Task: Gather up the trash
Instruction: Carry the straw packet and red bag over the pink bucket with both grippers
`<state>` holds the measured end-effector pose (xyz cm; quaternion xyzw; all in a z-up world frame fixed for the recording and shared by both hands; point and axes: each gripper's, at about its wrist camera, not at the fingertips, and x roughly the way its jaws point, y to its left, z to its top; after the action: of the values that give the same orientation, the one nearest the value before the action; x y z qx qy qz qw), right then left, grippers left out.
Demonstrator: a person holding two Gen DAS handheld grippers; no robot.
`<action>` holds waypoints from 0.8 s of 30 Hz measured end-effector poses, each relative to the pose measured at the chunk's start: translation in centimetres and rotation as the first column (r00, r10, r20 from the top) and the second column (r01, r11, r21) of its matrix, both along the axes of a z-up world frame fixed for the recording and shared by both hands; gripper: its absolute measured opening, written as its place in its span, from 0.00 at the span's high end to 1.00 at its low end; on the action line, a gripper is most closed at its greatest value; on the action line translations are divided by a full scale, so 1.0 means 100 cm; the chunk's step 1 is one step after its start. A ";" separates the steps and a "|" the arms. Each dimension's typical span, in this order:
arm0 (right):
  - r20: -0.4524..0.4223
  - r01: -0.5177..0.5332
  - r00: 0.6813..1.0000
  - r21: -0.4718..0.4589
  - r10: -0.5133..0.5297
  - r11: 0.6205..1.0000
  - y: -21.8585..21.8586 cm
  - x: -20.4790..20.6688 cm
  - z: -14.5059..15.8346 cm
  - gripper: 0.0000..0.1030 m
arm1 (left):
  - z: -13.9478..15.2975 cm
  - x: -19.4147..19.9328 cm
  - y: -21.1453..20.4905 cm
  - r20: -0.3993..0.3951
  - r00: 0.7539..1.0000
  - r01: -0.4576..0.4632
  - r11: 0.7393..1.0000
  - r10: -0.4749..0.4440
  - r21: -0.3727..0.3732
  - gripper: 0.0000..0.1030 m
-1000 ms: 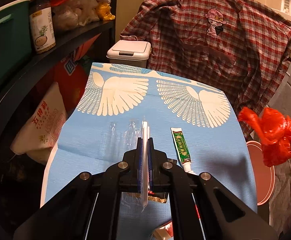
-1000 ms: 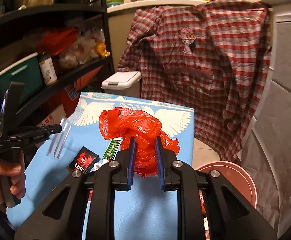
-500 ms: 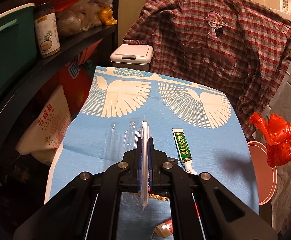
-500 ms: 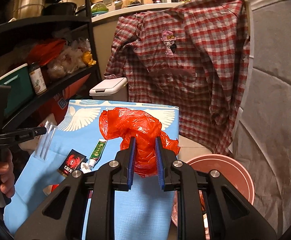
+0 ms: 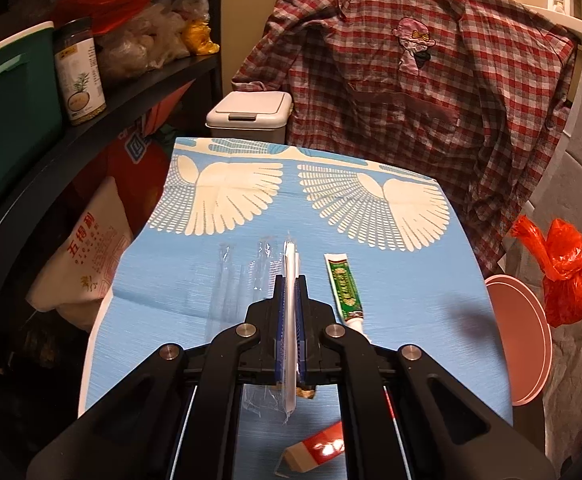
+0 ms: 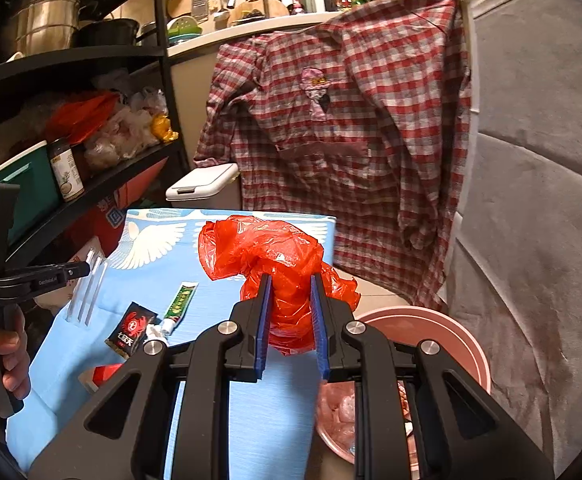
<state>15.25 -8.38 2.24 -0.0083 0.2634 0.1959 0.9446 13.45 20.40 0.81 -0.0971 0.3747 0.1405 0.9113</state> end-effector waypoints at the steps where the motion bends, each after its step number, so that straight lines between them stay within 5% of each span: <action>1: -0.001 0.003 1.000 -0.001 -0.003 1.000 -0.002 0.000 -0.001 0.81 | 0.001 0.000 -0.003 0.002 1.000 0.002 1.000 -0.002 0.000 0.95; 24: -0.013 0.111 0.994 0.009 -0.111 0.994 -0.064 -0.003 0.001 0.81 | 0.013 0.006 -0.064 0.031 0.996 0.080 0.997 -0.080 0.009 0.95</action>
<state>14.98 -14.73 2.34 0.0122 0.2683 0.1446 0.9524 14.09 14.02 2.10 -0.0805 0.3631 0.1037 0.9224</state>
